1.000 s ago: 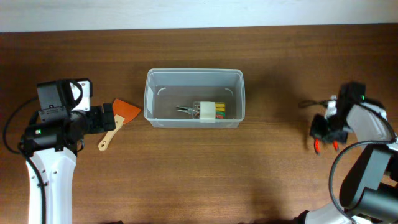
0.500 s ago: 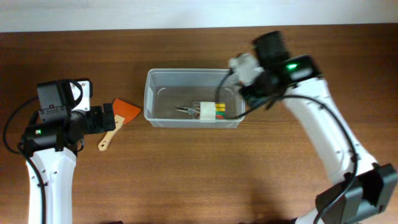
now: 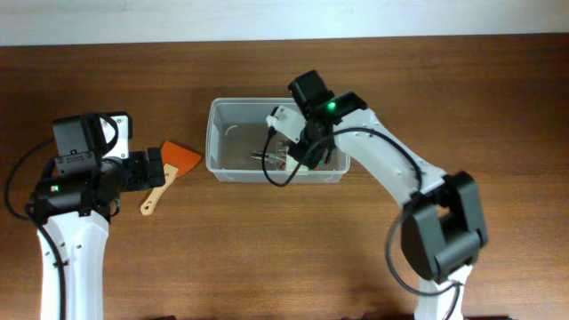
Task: Pack container
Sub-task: 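Carry the cutters into the container, release, and raise the right arm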
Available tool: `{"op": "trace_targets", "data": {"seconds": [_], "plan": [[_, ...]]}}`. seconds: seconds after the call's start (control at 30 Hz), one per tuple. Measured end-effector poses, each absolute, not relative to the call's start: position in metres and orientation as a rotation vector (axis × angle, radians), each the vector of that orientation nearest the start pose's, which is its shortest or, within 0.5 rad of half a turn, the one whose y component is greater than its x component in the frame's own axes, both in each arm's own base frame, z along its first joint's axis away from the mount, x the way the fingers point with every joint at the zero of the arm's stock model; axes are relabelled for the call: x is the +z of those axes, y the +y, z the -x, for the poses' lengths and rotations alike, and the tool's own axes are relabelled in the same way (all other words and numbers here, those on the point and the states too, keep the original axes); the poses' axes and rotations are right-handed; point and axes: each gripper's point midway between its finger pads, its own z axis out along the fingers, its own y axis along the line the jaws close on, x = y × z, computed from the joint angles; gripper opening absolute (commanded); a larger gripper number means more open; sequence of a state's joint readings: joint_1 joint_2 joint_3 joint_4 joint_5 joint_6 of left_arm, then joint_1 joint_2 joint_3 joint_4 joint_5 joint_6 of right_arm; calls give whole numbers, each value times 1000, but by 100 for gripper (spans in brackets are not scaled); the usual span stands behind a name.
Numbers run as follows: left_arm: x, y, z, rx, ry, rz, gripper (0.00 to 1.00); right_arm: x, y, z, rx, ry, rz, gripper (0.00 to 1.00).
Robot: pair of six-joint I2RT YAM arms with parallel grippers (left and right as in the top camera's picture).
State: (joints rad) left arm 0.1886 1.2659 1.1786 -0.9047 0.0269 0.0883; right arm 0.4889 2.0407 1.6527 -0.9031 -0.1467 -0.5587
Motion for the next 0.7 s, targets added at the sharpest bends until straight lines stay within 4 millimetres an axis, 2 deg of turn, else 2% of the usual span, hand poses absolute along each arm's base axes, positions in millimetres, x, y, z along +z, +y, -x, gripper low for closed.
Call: {"op": "trace_targets", "data": {"seconds": [0.07,0.13,0.17,0.2,0.23,0.33,0.5,0.53,0.6,0.67,0.7], "plan": [[198,56,-320,71,2561,118,99,62,237,-389,210,2483,1470,4],[198,56,-320,71,2562,118,99,59,237,-389,213,2487,1473,5],[198,56,-320,71,2561,118,99,59,238,-389,214,2484,1471,15],[198,56,-320,71,2562,118,99,60,238,-391,215,2482,1464,38],[198,56,-320,71,2562,118,99,60,239,-392,215,2477,1460,50],[198,56,-319,71,2563,118,99,60,238,-393,215,2467,1469,58],[197,56,-318,72,2572,101,99,62,231,-399,210,2474,1448,61],[196,55,-317,74,2576,90,99,64,228,-400,208,2482,1439,64],[196,54,-311,77,2602,62,99,72,220,-403,208,2507,1416,70],[201,53,-304,77,2630,45,99,90,214,-410,201,2512,1390,75],[208,52,-302,77,2635,39,99,102,212,-416,194,2504,1377,83]]}}
